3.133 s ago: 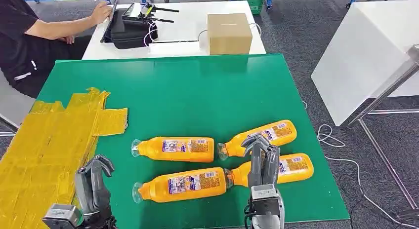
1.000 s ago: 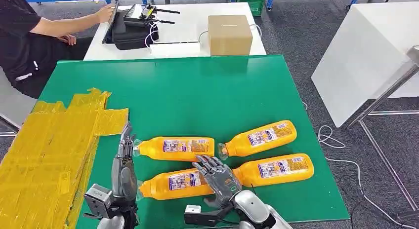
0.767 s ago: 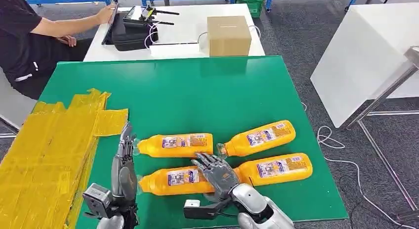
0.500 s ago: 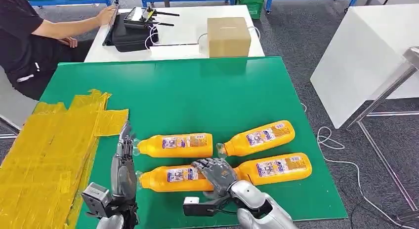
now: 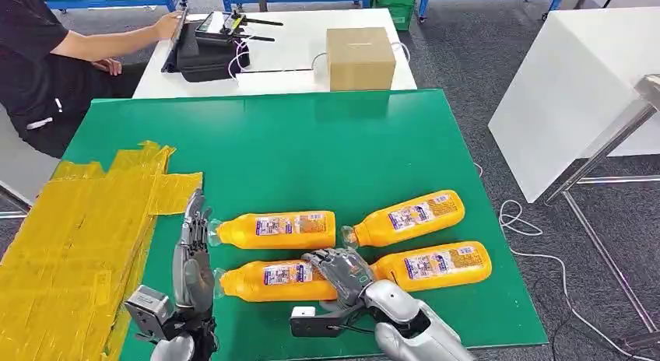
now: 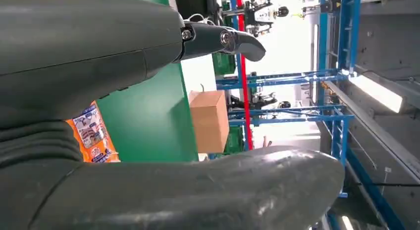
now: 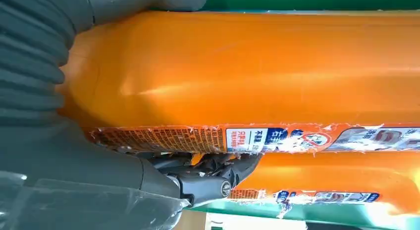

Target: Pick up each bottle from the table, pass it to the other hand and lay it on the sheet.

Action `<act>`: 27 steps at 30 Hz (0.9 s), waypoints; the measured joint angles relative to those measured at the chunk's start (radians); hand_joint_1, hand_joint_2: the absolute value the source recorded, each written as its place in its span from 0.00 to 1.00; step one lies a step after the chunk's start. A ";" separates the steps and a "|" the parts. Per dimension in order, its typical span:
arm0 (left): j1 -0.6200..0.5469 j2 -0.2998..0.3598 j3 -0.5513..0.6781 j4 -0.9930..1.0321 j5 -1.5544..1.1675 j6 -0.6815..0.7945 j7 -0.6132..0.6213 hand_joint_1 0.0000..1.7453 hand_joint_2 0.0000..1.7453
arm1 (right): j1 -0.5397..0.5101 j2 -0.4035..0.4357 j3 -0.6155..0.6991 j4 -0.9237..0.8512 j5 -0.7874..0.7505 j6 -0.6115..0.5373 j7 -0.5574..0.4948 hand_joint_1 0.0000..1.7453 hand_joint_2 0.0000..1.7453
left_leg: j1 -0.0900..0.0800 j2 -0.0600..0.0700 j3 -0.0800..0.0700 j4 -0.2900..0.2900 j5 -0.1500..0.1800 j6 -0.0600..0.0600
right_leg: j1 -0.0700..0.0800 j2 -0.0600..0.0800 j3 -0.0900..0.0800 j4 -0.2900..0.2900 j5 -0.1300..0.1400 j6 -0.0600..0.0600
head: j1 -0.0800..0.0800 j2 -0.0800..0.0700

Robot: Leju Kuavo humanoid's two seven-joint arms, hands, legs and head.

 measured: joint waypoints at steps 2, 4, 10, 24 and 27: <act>0.000 0.000 0.003 0.000 0.000 0.000 0.000 0.00 0.00 | 0.000 0.000 0.000 0.000 -0.001 0.000 0.000 1.00 1.00 | 0.000 0.000 0.000 0.000 0.000 0.000 | 0.000 0.000 0.000 0.000 0.000 0.000 | 0.000 0.000; 0.000 -0.004 0.006 0.001 0.034 -0.020 0.000 0.00 0.00 | 0.001 0.001 -0.001 0.000 -0.033 -0.014 0.000 1.00 1.00 | 0.000 0.000 0.000 0.000 0.000 0.000 | 0.000 0.000 0.000 0.000 0.000 0.000 | 0.000 0.000; 0.014 -0.071 0.151 0.034 0.257 -0.049 0.000 0.00 1.00 | 0.159 0.028 -0.108 -0.134 -0.341 -0.166 -0.168 1.00 1.00 | 0.001 -0.001 -0.006 0.000 0.000 0.000 | 0.000 0.000 -0.004 0.001 0.000 0.000 | 0.000 0.000; 0.058 -0.113 0.308 -0.018 0.503 0.141 -0.001 0.00 1.00 | 0.302 0.076 -0.202 -0.359 -0.595 -0.176 -0.314 1.00 1.00 | 0.001 -0.001 -0.013 0.000 0.000 0.000 | -0.001 -0.001 -0.011 0.001 0.000 0.000 | 0.000 0.000; 0.058 -0.116 0.314 -0.014 0.508 0.084 0.000 0.00 1.00 | 0.305 0.077 -0.209 -0.365 -0.604 -0.176 -0.324 1.00 1.00 | 0.001 -0.001 -0.013 0.000 0.000 0.000 | -0.001 -0.001 -0.011 0.000 0.000 0.000 | 0.000 0.000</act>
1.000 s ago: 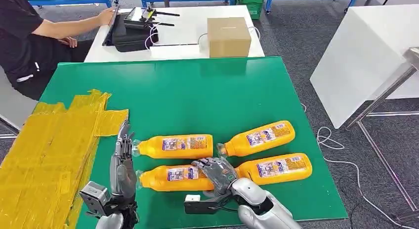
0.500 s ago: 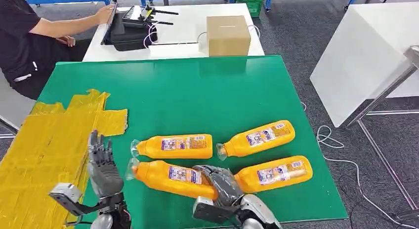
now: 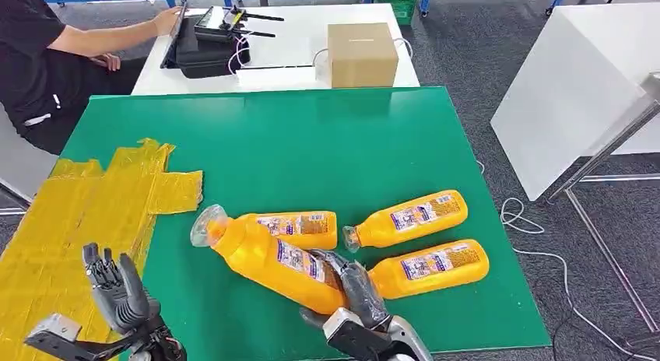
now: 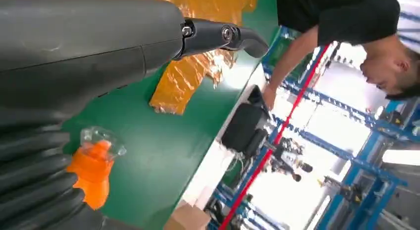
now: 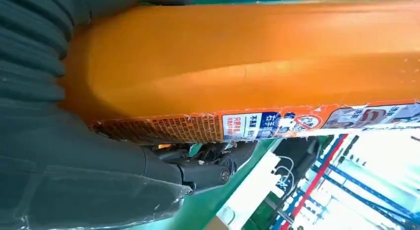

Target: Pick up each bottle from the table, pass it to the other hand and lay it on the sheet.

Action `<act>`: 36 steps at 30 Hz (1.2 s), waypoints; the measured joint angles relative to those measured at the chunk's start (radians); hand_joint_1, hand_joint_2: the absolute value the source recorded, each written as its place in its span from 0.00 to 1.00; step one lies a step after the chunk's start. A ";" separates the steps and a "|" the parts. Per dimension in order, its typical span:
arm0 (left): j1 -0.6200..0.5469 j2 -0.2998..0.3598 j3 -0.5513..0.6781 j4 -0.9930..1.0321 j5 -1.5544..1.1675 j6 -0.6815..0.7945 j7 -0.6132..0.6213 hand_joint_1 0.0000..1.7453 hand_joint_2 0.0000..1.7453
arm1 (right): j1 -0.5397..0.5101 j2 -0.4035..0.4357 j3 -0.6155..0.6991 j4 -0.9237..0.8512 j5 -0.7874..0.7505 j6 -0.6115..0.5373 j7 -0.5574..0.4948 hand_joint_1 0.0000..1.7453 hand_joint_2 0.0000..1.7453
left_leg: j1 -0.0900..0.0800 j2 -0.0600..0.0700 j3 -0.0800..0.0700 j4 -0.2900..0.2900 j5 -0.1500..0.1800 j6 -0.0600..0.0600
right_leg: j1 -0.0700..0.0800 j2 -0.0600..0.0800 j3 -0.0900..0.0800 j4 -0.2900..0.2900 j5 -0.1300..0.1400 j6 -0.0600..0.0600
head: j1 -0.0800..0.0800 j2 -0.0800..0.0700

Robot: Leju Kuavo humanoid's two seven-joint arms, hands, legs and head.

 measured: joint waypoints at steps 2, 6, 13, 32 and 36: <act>0.000 -0.001 0.000 0.011 0.010 -0.103 0.018 0.00 1.00 | 0.001 0.005 -0.005 -0.004 -0.010 0.000 -0.003 1.00 1.00 | 0.000 0.000 0.000 0.000 0.000 0.000 | 0.000 0.000 -0.001 0.000 0.000 0.000 | 0.000 0.000; -0.001 0.011 -0.041 0.060 0.021 -0.509 0.100 0.00 1.00 | -0.004 0.010 -0.029 -0.004 -0.037 0.034 -0.020 1.00 1.00 | 0.000 -0.001 -0.001 0.000 0.000 0.000 | 0.000 0.000 -0.001 0.000 0.000 0.000 | 0.000 0.000; -0.002 0.053 -0.173 0.088 -0.079 -0.709 0.067 0.00 1.00 | -0.039 0.031 -0.071 0.029 -0.044 0.079 -0.041 1.00 1.00 | 0.000 0.000 -0.001 0.000 0.000 0.000 | -0.001 0.000 -0.001 0.000 0.000 0.000 | 0.000 0.000; -0.012 0.097 -0.209 0.117 -0.076 -0.707 0.052 0.16 1.00 | -0.214 0.120 0.170 0.261 0.087 0.211 -0.002 1.00 1.00 | 0.001 0.000 -0.002 0.000 0.001 0.000 | 0.000 0.000 -0.002 0.001 0.000 0.000 | 0.000 0.000; -0.008 0.100 -0.188 0.128 -0.061 -0.714 0.049 1.00 1.00 | -0.268 0.120 0.217 0.314 0.074 0.219 -0.003 1.00 1.00 | 0.000 0.000 -0.001 0.000 0.001 0.000 | 0.000 0.000 -0.002 0.000 0.000 0.000 | 0.000 0.000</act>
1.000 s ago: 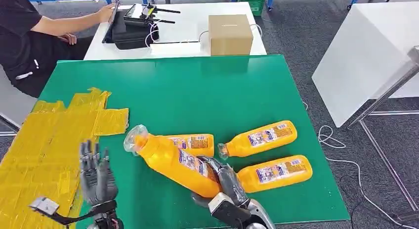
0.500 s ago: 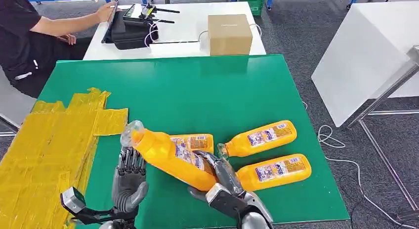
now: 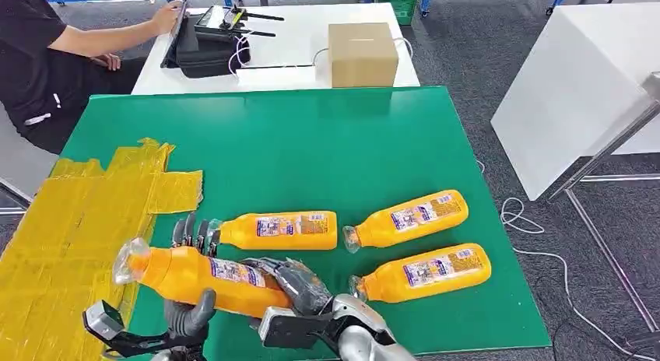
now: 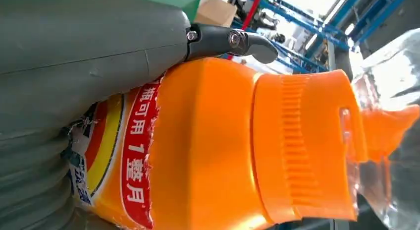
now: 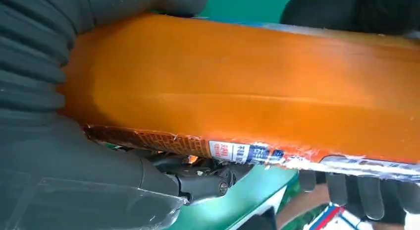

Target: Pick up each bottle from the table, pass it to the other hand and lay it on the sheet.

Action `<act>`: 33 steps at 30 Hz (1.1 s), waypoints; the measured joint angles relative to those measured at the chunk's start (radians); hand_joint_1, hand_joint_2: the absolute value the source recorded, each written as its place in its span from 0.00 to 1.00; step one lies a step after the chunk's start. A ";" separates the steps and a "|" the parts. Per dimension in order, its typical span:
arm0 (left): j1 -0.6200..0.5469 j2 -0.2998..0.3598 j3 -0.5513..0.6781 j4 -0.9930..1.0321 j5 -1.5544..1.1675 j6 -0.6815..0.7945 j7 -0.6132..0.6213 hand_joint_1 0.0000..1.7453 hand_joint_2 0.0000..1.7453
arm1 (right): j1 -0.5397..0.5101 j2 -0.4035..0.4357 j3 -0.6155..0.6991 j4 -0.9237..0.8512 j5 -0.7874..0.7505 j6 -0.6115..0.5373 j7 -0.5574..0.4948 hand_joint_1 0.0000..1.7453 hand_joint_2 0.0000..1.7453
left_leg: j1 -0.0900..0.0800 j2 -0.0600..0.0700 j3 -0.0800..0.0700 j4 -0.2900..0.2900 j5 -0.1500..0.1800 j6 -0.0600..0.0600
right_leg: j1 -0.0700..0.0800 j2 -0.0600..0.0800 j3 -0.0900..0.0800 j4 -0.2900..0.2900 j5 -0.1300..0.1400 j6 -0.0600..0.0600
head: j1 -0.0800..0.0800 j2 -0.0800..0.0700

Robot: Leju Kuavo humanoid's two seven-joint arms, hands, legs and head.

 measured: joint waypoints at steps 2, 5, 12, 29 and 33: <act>0.002 0.000 0.006 0.004 0.003 -0.005 -0.002 1.00 1.00 | -0.010 0.000 0.011 0.013 -0.005 0.000 0.000 1.00 1.00 | 0.000 0.000 0.000 0.000 0.000 0.000 | 0.000 0.000 0.000 0.000 0.000 0.000 | 0.000 0.000; 0.003 0.000 0.011 0.010 0.005 -0.007 -0.003 1.00 1.00 | -0.019 0.000 0.019 0.027 -0.006 0.000 -0.001 1.00 1.00 | 0.000 0.000 0.000 0.000 0.000 0.000 | 0.000 0.000 -0.001 0.000 0.000 0.000 | 0.000 0.000; 0.006 0.000 0.013 0.016 0.008 -0.007 -0.004 1.00 1.00 | -0.027 0.000 0.030 0.044 -0.006 0.000 -0.004 1.00 1.00 | 0.000 0.000 -0.001 0.000 0.000 0.000 | 0.000 0.000 -0.001 0.000 0.000 0.000 | 0.000 0.000; 0.009 -0.006 0.028 0.015 -0.070 0.047 -0.035 1.00 1.00 | 0.035 0.001 0.027 0.018 0.009 -0.122 0.022 0.00 0.00 | 0.000 0.000 -0.002 0.000 0.000 0.000 | 0.000 0.000 -0.002 0.000 0.000 0.000 | 0.000 0.000; 0.026 0.005 0.039 -0.067 -0.345 0.318 -0.050 1.00 1.00 | 0.056 -0.005 -0.024 -0.048 0.037 -0.196 0.046 0.00 0.00 | 0.000 0.001 -0.002 0.000 0.000 0.000 | 0.000 0.000 -0.002 0.000 0.000 0.000 | -0.001 0.000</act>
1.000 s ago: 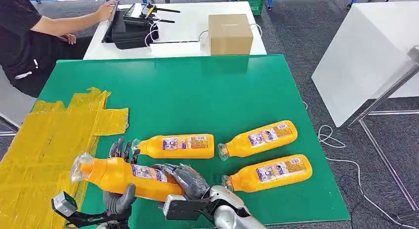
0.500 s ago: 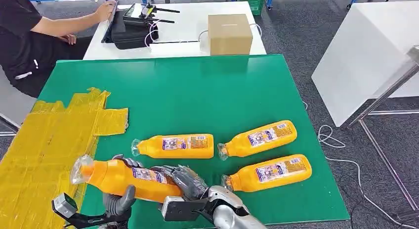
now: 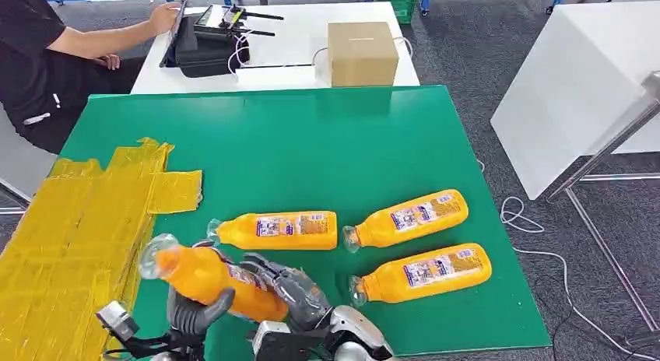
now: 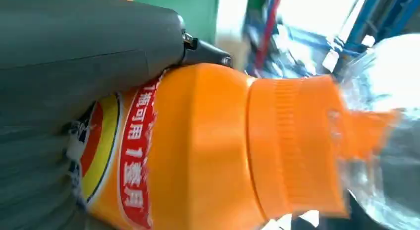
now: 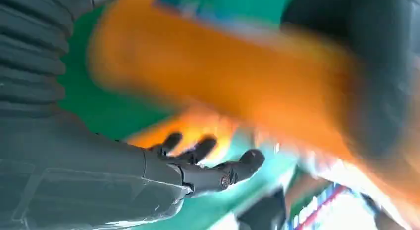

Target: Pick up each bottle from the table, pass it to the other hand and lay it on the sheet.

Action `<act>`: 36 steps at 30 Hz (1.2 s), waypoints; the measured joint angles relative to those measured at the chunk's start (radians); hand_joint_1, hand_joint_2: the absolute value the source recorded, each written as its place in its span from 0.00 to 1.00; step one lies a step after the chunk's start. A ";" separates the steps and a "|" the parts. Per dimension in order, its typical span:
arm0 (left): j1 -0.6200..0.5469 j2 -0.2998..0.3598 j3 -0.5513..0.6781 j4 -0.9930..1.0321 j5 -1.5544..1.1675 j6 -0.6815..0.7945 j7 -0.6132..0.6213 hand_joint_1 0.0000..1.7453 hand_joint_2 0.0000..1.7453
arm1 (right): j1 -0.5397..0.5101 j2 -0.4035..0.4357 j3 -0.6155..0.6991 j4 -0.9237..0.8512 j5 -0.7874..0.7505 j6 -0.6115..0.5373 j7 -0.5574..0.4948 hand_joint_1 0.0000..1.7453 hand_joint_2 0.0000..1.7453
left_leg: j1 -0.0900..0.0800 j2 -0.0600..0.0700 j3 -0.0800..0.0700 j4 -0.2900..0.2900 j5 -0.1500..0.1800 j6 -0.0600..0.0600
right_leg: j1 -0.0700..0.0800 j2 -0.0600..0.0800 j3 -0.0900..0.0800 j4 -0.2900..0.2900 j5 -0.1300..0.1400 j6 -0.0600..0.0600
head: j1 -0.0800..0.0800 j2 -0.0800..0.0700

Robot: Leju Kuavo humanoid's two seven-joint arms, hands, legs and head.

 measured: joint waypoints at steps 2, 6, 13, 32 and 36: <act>0.013 0.025 0.024 -0.069 -0.152 0.145 0.000 1.00 1.00 | -0.004 -0.013 -0.051 -0.041 0.013 -0.017 0.017 0.00 0.00 | 0.000 0.000 0.000 0.000 0.000 0.000 | 0.000 0.000 0.000 0.000 0.000 0.000 | 0.000 0.000; 0.027 0.077 0.079 -0.174 -0.350 0.328 0.005 1.00 1.00 | -0.028 -0.037 -0.124 -0.092 0.050 -0.016 0.045 0.00 0.00 | 0.000 -0.001 0.000 0.000 0.000 0.000 | 0.001 0.000 0.000 0.000 0.000 0.000 | 0.001 0.000; 0.043 0.157 0.138 -0.282 -0.523 0.497 0.023 1.00 1.00 | -0.071 -0.066 -0.186 -0.113 0.084 -0.001 0.065 0.00 0.00 | 0.001 -0.001 0.001 0.000 0.001 0.000 | 0.001 0.000 0.000 0.001 0.000 0.000 | 0.001 0.000; -0.099 0.389 0.030 0.032 -1.152 0.663 0.412 1.00 1.00 | -0.252 -0.075 -0.166 0.066 0.126 0.065 0.152 0.00 1.00 | 0.000 -0.001 0.001 0.000 0.002 -0.001 | 0.002 0.000 0.000 0.001 0.000 0.000 | 0.001 0.000; -0.205 0.437 0.000 0.225 -1.219 0.689 0.464 1.00 1.00 | -0.305 -0.051 -0.141 0.154 0.135 0.079 0.153 0.00 1.00 | 0.001 -0.001 0.001 0.000 0.003 -0.002 | 0.002 0.000 0.000 0.002 0.000 0.000 | 0.001 0.000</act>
